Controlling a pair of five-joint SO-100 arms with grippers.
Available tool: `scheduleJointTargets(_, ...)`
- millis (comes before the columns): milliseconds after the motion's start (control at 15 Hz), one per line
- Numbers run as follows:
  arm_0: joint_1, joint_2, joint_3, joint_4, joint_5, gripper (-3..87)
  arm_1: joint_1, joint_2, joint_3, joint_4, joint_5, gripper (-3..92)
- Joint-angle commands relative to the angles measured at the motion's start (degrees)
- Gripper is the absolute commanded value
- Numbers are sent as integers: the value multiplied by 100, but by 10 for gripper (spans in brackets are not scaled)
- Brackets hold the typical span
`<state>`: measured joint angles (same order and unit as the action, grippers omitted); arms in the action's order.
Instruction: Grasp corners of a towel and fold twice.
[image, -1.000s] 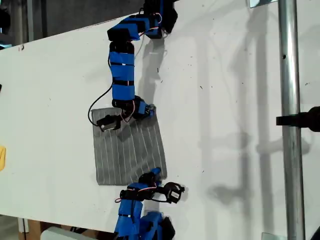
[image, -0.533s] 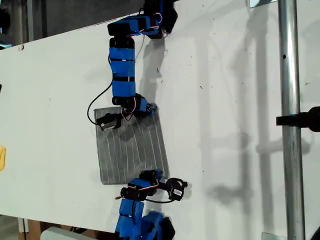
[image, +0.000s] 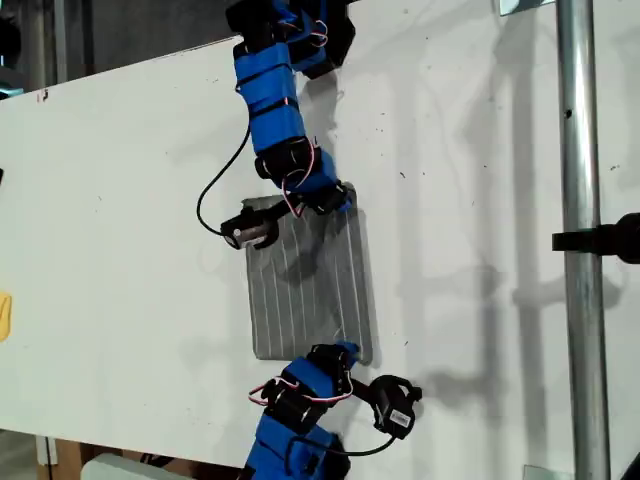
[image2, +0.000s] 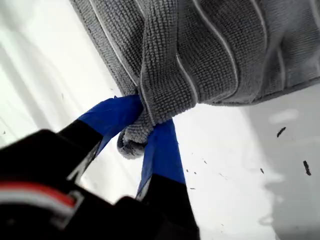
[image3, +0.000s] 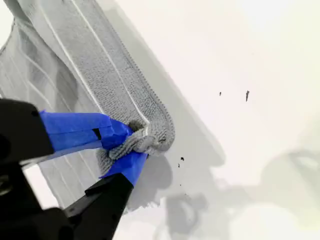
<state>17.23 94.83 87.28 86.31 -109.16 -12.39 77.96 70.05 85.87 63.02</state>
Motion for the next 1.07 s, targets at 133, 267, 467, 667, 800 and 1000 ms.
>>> scheduleJointTargets(133, -738, 299, -193, 879, 202, -26, 1107, 606, 677, -501, -246, -3)
scheduleJointTargets(267, -1591, 439, 272, 888, 844, -26, 1863, 510, 826, -800, -782, -3)
scheduleJointTargets(467, -3050, 422, 729, 712, 2232, -26, 2874, 308, 773, -1046, -1635, -3)
scheduleJointTargets(667, -4518, 413, 703, 466, 3533, -26, 3744, 70, 255, -1204, -2531, -3)
scheduleJointTargets(800, -5133, 255, 378, 448, 4148, -26, 4052, -70, -281, -1116, -2883, -3)
scheduleJointTargets(1000, -5080, 264, 360, 448, 4157, -26, 3999, -105, -246, -1028, -2918, -3)
